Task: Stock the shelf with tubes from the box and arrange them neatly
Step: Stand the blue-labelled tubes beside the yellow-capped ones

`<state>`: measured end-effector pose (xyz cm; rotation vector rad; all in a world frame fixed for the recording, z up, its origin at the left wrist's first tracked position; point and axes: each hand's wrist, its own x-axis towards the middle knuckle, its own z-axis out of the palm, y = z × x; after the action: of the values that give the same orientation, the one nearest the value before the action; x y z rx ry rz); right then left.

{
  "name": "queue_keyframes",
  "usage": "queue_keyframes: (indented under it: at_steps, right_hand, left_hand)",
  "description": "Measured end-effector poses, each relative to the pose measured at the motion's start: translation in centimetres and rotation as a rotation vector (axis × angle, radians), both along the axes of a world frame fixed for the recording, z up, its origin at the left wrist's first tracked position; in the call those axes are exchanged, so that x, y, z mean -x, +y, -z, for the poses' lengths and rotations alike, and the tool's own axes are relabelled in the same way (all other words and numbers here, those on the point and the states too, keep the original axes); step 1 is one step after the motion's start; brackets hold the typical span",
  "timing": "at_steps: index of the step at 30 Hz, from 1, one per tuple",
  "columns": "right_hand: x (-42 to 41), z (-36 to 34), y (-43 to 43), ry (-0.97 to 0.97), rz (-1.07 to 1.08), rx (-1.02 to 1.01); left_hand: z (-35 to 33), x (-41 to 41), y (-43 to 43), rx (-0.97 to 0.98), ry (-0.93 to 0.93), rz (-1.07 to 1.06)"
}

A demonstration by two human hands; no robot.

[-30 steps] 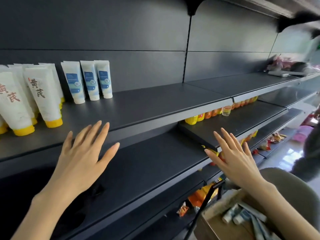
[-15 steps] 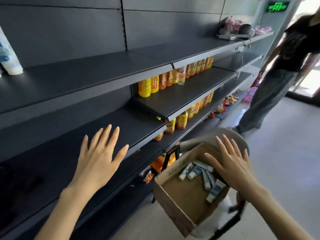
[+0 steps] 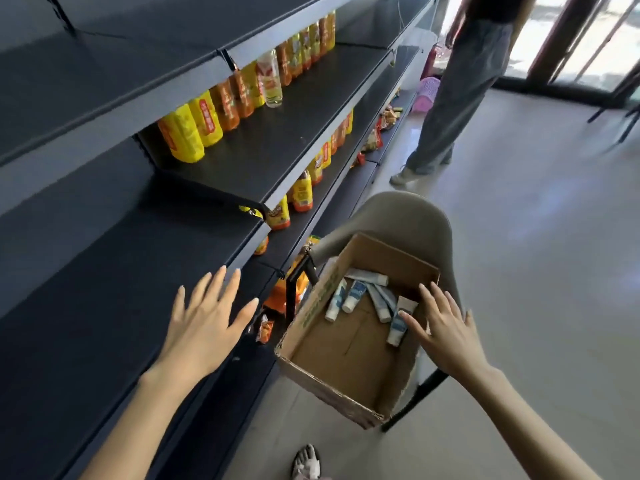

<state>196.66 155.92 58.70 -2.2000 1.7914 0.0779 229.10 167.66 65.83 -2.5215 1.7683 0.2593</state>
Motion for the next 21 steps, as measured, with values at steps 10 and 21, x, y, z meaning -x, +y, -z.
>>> queue_keyframes:
  at_steps: [10,21]
  right_hand:
    - [-3.5,7.4,-1.9,-0.020,0.141,-0.107]
    - [-5.3,18.2,-4.8,-0.111,0.237,-0.327]
  left_hand:
    - [6.9,-0.8,-8.3,-0.153,0.064,0.183]
    - [14.3,2.1,-15.8,-0.245,0.145,0.268]
